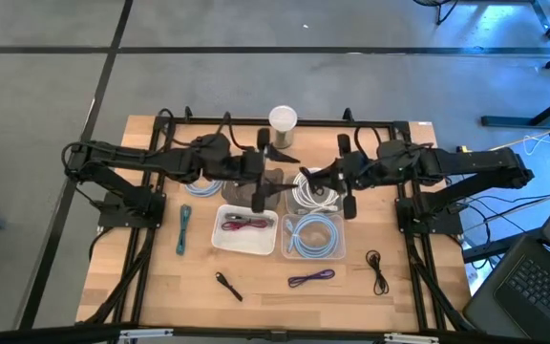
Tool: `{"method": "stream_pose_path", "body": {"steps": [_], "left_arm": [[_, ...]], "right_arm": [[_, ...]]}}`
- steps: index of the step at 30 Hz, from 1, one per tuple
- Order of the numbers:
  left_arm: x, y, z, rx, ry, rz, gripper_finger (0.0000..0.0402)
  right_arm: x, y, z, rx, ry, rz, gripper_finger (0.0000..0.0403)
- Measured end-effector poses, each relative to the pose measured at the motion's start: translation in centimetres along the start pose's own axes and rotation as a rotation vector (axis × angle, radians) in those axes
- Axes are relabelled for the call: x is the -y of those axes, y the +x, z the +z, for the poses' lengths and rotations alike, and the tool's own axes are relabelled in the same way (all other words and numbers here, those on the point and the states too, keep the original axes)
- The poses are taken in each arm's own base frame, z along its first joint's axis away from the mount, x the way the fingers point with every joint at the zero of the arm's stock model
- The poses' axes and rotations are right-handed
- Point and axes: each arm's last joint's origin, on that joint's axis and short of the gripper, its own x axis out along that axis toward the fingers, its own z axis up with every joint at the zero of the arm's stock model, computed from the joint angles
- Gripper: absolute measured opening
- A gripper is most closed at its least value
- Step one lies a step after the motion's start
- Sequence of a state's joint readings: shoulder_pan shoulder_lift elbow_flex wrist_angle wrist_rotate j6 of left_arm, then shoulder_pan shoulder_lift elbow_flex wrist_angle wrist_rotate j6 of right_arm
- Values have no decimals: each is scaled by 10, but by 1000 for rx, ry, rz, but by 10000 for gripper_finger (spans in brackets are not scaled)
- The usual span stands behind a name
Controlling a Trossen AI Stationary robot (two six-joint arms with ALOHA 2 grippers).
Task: Pick & Place USB Port
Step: Put the top black charger cable into the black bin
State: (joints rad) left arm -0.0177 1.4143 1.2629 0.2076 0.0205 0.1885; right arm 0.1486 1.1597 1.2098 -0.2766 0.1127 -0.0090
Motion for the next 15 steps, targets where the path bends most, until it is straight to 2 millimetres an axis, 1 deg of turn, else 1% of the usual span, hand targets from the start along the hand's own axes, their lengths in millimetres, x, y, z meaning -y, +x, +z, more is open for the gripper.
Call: {"method": "stream_pose_path", "body": {"steps": [3,7,11,15], "left_arm": [[1,0,4,51,-14,-56,253],[1,0,7,83,-13,-55,253],[1,0,6,73,-14,-56,253],[1,0,4,49,-15,-56,250]], "right_arm": [[-1,5,0,11,-11,-1,22],[-2,17,-1,21,-50,-1,22],[-3,25,-2,40,-73,-3,22],[-3,27,-1,50,-76,-3,22]]}}
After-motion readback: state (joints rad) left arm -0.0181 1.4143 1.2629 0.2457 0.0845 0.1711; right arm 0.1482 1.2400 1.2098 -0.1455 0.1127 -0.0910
